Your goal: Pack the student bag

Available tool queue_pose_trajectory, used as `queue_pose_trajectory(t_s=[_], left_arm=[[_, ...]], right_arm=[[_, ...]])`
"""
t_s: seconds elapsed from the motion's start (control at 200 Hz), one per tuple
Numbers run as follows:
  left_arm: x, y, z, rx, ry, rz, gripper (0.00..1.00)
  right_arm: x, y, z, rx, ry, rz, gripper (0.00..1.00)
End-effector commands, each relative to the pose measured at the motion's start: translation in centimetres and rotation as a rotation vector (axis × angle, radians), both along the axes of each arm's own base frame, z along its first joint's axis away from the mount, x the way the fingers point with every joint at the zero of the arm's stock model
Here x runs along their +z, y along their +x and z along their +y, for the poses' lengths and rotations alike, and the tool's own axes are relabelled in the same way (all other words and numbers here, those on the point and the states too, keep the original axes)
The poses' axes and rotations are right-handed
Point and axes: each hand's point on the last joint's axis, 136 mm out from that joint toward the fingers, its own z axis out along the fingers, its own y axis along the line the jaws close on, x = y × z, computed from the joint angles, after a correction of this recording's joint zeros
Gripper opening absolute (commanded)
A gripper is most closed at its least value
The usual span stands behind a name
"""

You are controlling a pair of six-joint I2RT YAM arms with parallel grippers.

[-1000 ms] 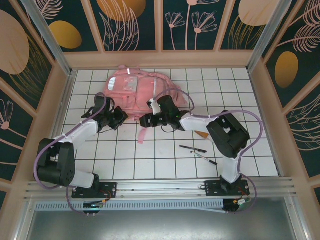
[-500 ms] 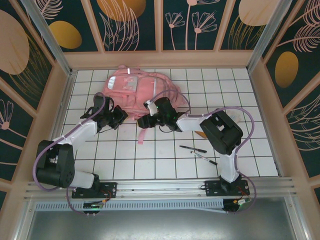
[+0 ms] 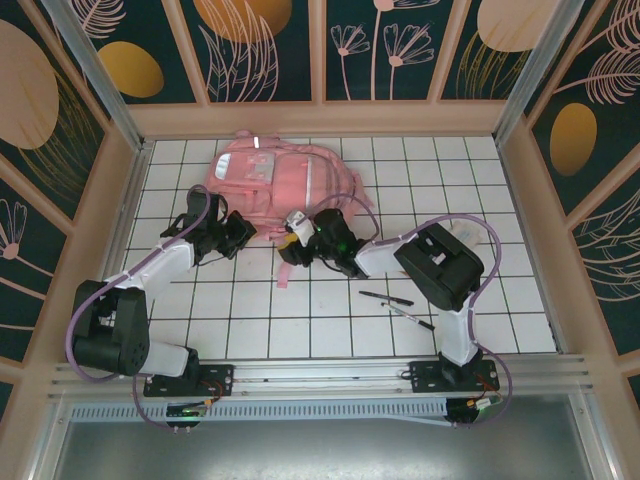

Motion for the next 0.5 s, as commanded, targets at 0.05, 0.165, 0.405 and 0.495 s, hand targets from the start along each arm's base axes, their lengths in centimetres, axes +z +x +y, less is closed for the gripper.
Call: queue_pose_trajectory(t_s=[0.05, 0.165, 0.405, 0.495], left_arm=[[2.0, -1.0, -2.5, -0.097, -0.104, -0.016, 0.00], [2.1, -0.8, -2.7, -0.094, -0.121, -0.021, 0.00], [1.7, -1.4, -2.7, -0.101, -0.116, -0.002, 0.00], [1.4, -1.6, -2.5, -0.096, -0.110, 0.003, 0.00]], right_arm=[[3.4, -0.5, 0.5, 0.025, 0.061, -0.272, 0.34], [3.6, 0.2, 0.1, -0.044, 0.066, -0.323, 0.35], [3.9, 0.7, -0.1, -0.098, 0.101, -0.397, 0.38], [4.3, 0.6, -0.3, -0.106, 0.113, -0.403, 0.39]])
